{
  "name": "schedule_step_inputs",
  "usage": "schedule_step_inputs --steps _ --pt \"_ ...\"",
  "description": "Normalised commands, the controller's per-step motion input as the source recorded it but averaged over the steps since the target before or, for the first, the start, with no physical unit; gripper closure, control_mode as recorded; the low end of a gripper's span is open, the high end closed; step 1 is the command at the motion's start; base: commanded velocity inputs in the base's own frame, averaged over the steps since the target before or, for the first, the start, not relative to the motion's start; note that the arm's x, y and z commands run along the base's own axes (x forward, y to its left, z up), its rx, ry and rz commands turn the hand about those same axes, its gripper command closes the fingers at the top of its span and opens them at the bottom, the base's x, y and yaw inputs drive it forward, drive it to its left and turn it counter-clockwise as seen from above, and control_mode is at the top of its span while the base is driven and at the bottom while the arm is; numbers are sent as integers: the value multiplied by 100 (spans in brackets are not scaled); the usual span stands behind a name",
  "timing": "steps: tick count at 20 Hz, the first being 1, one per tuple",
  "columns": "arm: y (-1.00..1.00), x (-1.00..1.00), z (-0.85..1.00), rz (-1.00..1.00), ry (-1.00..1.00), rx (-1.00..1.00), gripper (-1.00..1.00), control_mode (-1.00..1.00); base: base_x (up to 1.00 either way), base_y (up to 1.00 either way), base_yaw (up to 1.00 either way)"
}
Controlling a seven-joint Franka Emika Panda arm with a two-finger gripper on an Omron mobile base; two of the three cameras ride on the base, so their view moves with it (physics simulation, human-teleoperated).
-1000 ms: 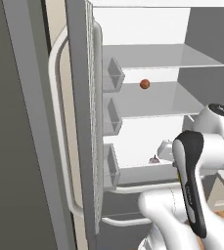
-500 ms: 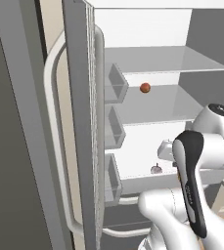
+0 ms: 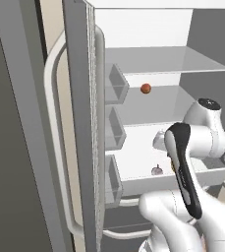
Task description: Place the garlic and carrot inside the fridge drawer. Close the drawer after placing the vegetables.
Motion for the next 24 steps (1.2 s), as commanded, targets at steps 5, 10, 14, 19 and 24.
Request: schedule_step_inputs --steps 5,10,14,19,24 --pt "4 82 -27 -2 12 -3 100 -100 0 0 0" --pt "14 67 -45 0 1 -4 100 -100 0 0 0" --pt "4 40 -74 0 0 -7 100 -100 0 0 0" --pt "11 49 -65 0 10 -5 100 -100 0 0 0" --pt "12 45 -52 0 8 -3 100 -100 0 0 0"
